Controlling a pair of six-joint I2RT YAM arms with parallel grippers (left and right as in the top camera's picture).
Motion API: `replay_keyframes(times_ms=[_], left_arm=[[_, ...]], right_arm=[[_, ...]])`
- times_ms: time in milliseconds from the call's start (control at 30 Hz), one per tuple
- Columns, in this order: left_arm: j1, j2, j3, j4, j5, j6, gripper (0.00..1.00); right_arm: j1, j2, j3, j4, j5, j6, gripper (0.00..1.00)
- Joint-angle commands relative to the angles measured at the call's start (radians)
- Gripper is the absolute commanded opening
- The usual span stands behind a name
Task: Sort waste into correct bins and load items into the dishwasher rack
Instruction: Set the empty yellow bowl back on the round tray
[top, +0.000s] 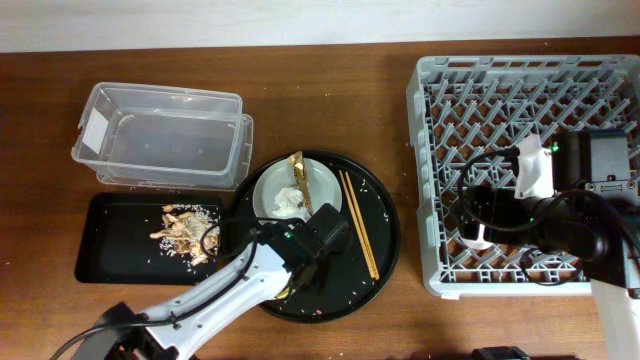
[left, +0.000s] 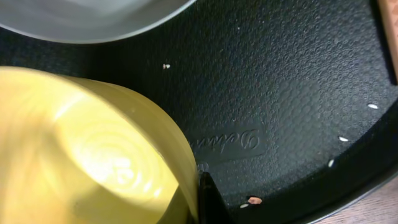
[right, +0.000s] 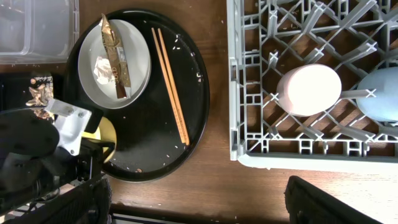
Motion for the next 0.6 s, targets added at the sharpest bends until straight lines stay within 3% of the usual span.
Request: replay_keyframes(times_ms=[0,33,67,167,267,400,567], left_arm=[[-0.008,0.011,0.003,-0.002,0.019,-0.012,0.32],[-0.008,0.010,0.021,-0.009,0.042,-0.011,0.38],[-0.007,0.010,0.059,-0.029,0.065,-0.011,0.61],[0.005,0.010,0.200,-0.105,0.056,0.001,0.73],[0.046,0.010,0.301,-0.089,0.027,0.065,0.77],[0.130,0.039,0.311,0.046,-0.087,0.095,0.78],[0.255,0.208,0.311,0.186,-0.047,0.098,0.67]], right_arm=[[0.010,-0.003,-0.002,0.000,-0.005,0.008,0.91],[0.010,-0.003,-0.002,0.000,-0.005,0.008,0.91],[0.010,-0.003,-0.002,0.000,-0.005,0.008,0.91],[0.010,-0.003,-0.002,0.000,-0.005,0.008,0.91],[0.010,-0.003,-0.002,0.000,-0.005,0.008,0.91],[0.010,-0.003,-0.002,0.000,-0.005,0.008,0.91],[0.010,-0.003,-0.002,0.000,-0.005,0.008,0.91]])
